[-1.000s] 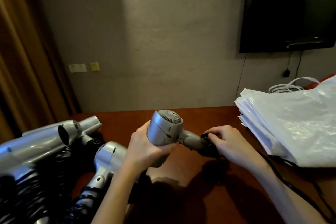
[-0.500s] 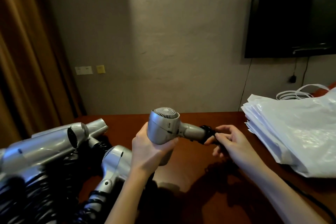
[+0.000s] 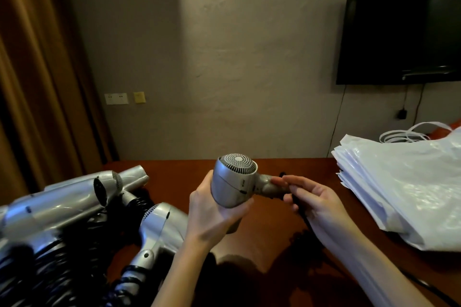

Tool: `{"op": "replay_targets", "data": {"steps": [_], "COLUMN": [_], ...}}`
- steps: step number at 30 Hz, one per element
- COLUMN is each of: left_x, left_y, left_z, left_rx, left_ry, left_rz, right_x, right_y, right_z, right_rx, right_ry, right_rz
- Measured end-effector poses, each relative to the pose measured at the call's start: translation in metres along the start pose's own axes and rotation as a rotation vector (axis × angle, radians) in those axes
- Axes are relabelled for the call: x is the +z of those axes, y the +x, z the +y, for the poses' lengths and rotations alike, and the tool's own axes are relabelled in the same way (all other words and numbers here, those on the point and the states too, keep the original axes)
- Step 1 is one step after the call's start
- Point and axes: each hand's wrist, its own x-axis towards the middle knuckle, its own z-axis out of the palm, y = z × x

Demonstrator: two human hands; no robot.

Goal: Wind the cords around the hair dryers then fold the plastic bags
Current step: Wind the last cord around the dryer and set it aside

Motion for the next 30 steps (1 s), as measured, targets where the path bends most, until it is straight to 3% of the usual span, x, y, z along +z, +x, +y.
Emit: {"op": "replay_targets", "data": {"steps": [6, 10, 13, 21, 28, 30], "left_x": [-0.002, 0.0, -0.002, -0.004, -0.006, -0.008], "left_y": [0.002, 0.003, 0.004, 0.004, 0.006, 0.006], "left_z": [-0.004, -0.006, -0.004, 0.001, 0.004, 0.005], "left_rx": [-0.093, -0.198, -0.268, -0.397, -0.488, -0.487], "left_ry": [-0.081, -0.172, -0.281, -0.485, -0.646, -0.656], "left_rz": [0.073, 0.119, 0.16, 0.142, -0.025, -0.119], "right_x": [0.001, 0.005, 0.008, -0.001, -0.019, -0.029], "right_y": [-0.004, -0.003, -0.002, 0.0, -0.001, -0.008], "right_z": [0.0, 0.007, 0.014, 0.016, 0.015, 0.008], "right_rx": [0.011, -0.167, -0.263, 0.099, 0.154, 0.199], "right_ry": [-0.119, -0.348, -0.414, -0.155, -0.603, -0.595], "right_rz": [-0.094, 0.035, 0.029, -0.067, -0.143, -0.196]}}
